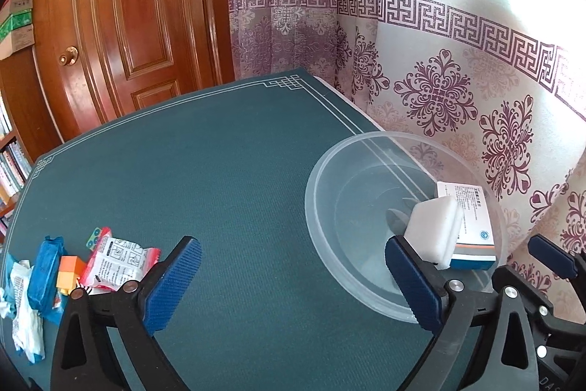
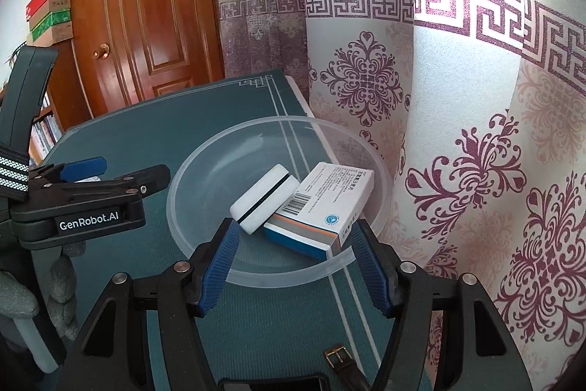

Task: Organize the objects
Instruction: 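Lower the white sponge into the bowl beside the box and open the left gripper, then withdraw both grippers from the bowl toward the remaining items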

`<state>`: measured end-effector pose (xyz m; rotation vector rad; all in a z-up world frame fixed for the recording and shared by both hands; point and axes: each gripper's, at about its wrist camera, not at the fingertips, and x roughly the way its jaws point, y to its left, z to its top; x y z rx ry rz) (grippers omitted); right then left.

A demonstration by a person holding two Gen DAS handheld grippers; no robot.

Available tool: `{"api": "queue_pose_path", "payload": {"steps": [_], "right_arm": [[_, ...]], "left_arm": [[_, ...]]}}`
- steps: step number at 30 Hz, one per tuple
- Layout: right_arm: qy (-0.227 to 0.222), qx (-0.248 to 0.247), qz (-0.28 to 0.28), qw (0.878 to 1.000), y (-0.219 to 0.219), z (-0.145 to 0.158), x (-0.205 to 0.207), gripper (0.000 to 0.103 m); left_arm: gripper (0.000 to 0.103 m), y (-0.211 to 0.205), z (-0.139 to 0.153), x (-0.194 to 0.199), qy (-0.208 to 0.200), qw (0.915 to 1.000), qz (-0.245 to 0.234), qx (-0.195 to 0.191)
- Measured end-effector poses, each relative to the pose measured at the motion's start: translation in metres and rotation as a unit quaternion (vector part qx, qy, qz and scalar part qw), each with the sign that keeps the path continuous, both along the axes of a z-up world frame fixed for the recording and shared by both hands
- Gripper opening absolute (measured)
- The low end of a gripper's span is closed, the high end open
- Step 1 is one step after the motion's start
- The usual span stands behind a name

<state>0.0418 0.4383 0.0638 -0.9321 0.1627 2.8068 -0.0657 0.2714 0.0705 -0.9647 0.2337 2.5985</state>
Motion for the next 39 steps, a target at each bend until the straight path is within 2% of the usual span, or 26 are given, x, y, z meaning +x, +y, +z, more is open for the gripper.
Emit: {"api": "queue_pose_path", "payload": {"steps": [6, 21, 39], "right_arm": [[-0.001, -0.001, 0.007, 1.0, -0.012, 0.003, 0.004, 0.066], [-0.013, -0.003, 0.052, 0.999, -0.064, 0.004, 0.007, 0.069], [-0.055, -0.018, 0.106, 0.993, -0.14, -0.025, -0.005, 0.07]], "left_arm": [[0.102, -0.017, 0.003, 0.01, 0.013, 0.9997, 0.015, -0.013], [0.102, -0.08, -0.001, 0.028, 0.011, 0.9977, 0.066, -0.006], [0.102, -0.155, -0.021, 0.035, -0.006, 0.9914, 0.131, -0.008]]}}
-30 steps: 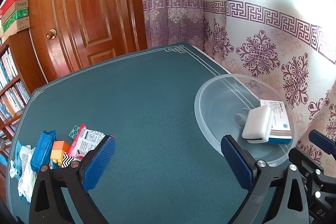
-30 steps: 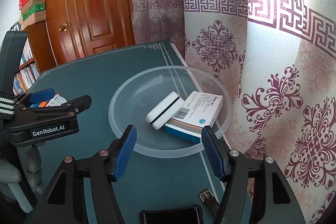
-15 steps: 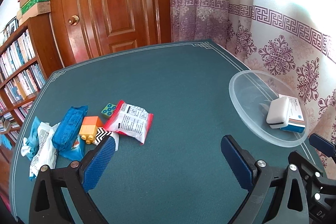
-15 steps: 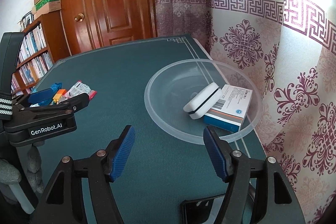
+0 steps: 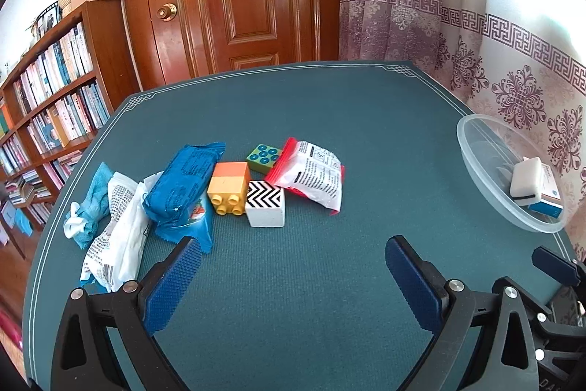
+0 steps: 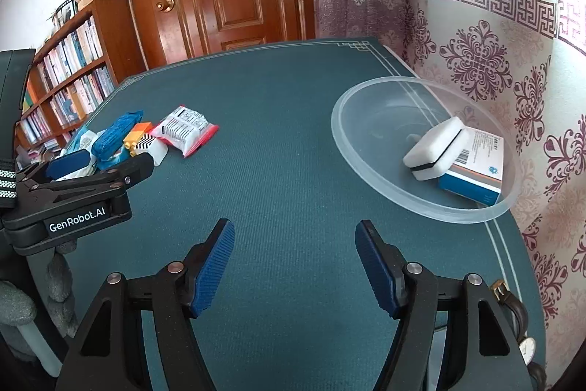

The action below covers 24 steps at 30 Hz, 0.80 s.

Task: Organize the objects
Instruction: 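Withdraw both grippers from the bowl toward the remaining items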

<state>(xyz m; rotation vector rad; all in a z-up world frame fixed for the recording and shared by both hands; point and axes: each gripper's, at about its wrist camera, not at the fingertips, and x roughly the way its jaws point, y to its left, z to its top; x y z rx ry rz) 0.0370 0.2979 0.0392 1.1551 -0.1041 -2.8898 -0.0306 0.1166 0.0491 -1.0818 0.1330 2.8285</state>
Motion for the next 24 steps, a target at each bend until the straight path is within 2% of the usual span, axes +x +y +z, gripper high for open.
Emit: {"api": "queue_pose_path", "payload": {"steps": [7, 24], "right_arm": [[-0.015, -0.005, 0.012, 1.0, -0.019, -0.011, -0.005, 0.07], [-0.03, -0.017, 0.031, 0.999, -0.051, -0.024, -0.022, 0.07]], "left_arm": [[0.102, -0.025, -0.005, 0.001, -0.007, 0.9998, 0.018, 0.008], [0.102, -0.056, -0.012, -0.005, -0.02, 0.9985, 0.045, 0.023]]}}
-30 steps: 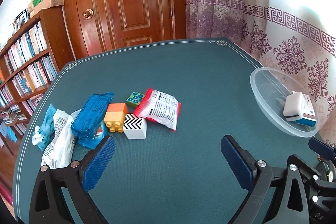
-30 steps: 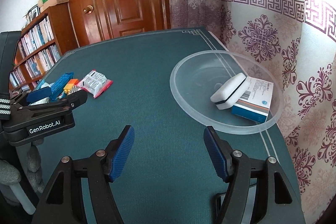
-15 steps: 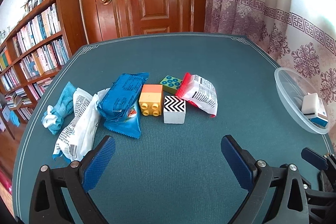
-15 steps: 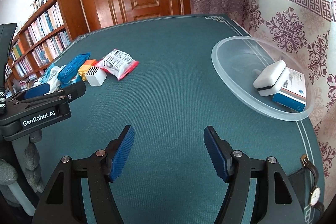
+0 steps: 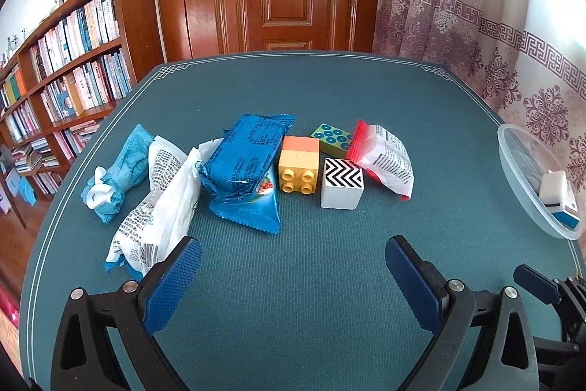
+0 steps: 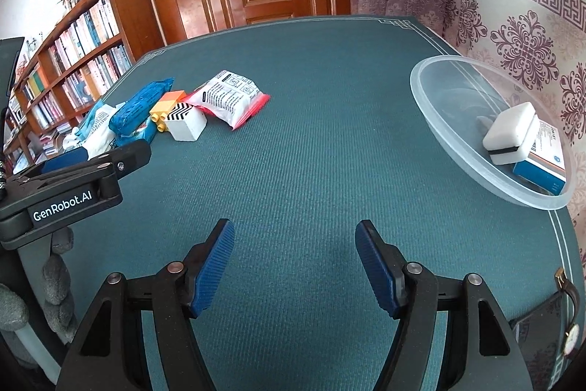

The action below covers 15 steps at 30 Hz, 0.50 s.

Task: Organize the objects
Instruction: 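Withdraw both grippers from the bowl toward the remaining items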

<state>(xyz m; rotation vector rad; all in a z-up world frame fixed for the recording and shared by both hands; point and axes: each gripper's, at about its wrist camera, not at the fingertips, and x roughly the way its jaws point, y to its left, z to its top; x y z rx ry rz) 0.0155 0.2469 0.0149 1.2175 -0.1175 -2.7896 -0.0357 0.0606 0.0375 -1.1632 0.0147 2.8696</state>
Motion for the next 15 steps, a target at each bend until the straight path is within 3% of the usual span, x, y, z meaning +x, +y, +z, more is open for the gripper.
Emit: {"api": "queue_pose_path", "payload": {"steps": [15], "right_arm": [[0.001, -0.014, 0.012, 1.0, -0.009, -0.01, -0.004, 0.07]], "left_arm": [[0.102, -0.065, -0.001, -0.01, -0.005, 0.9968, 0.079, -0.003]]}}
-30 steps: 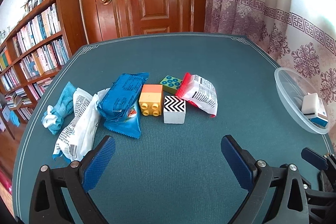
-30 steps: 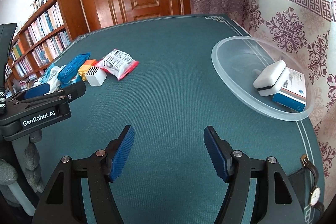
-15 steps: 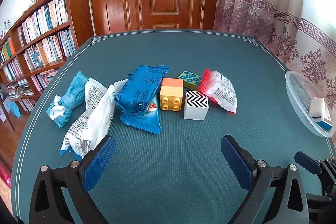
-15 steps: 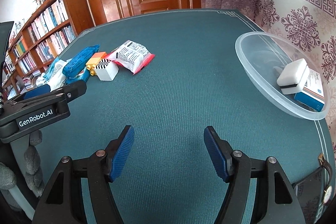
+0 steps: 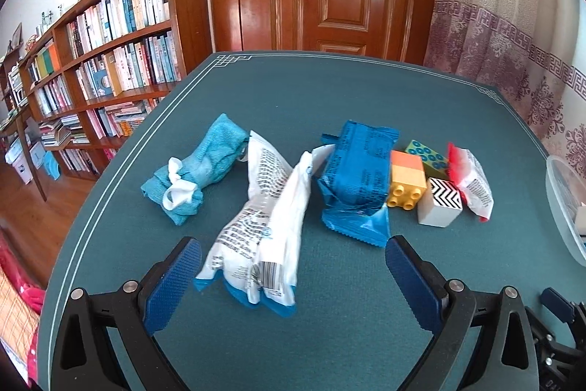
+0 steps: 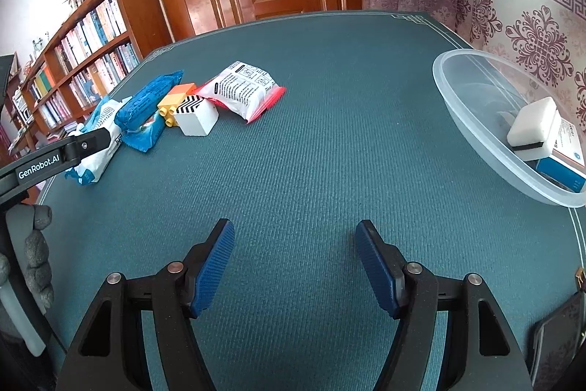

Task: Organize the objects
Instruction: 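Withdraw both grippers from the bowl toward the remaining items, then grasp the white snack bag with the left gripper while the right gripper grasps the red-and-white packet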

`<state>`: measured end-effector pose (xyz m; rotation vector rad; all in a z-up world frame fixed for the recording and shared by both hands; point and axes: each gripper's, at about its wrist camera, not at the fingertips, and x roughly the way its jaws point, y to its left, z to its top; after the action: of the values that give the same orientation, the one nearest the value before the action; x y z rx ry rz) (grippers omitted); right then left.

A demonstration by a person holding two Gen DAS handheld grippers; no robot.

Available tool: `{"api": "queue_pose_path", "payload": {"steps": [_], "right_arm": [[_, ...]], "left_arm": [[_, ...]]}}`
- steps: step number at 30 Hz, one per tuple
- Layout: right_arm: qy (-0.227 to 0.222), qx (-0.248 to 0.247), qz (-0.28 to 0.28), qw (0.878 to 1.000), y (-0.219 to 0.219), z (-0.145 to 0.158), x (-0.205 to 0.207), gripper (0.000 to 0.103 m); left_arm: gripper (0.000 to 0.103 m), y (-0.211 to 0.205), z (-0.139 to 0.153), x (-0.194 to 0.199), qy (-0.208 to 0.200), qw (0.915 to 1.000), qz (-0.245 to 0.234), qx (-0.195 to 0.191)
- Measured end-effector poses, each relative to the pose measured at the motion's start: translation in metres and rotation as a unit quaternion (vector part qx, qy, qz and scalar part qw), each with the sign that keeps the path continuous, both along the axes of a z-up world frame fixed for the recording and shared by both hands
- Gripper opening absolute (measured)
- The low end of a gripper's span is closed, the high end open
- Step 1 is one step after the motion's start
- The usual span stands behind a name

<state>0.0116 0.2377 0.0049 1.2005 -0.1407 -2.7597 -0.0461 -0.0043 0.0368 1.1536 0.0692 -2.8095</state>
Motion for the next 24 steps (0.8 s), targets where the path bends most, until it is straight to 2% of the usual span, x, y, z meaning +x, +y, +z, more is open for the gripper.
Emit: {"api": "queue_pose_path", "payload": {"steps": [5, 14, 16, 19, 24], "right_arm": [[0.005, -0.001, 0.002, 1.0, 0.0, -0.001, 0.001, 0.071], [0.007, -0.006, 0.004, 1.0, 0.001, -0.001, 0.001, 0.072], [0.007, -0.006, 0.004, 1.0, 0.001, -0.001, 0.001, 0.073], [0.007, -0.006, 0.004, 1.0, 0.001, -0.001, 0.001, 0.073], [0.007, -0.004, 0.004, 1.0, 0.001, -0.001, 0.001, 0.073]], "left_arm": [[0.102, -0.022, -0.005, -0.01, -0.015, 0.9995, 0.007, 0.029], [0.101, -0.034, -0.011, -0.027, -0.022, 0.9991, -0.001, 0.035], [0.097, -0.034, -0.013, -0.03, -0.025, 0.9989, -0.008, 0.039], [0.084, -0.034, -0.017, -0.034, -0.033, 0.9983, -0.017, 0.044], [0.069, -0.032, -0.022, -0.037, -0.041, 0.997, -0.032, 0.058]]}}
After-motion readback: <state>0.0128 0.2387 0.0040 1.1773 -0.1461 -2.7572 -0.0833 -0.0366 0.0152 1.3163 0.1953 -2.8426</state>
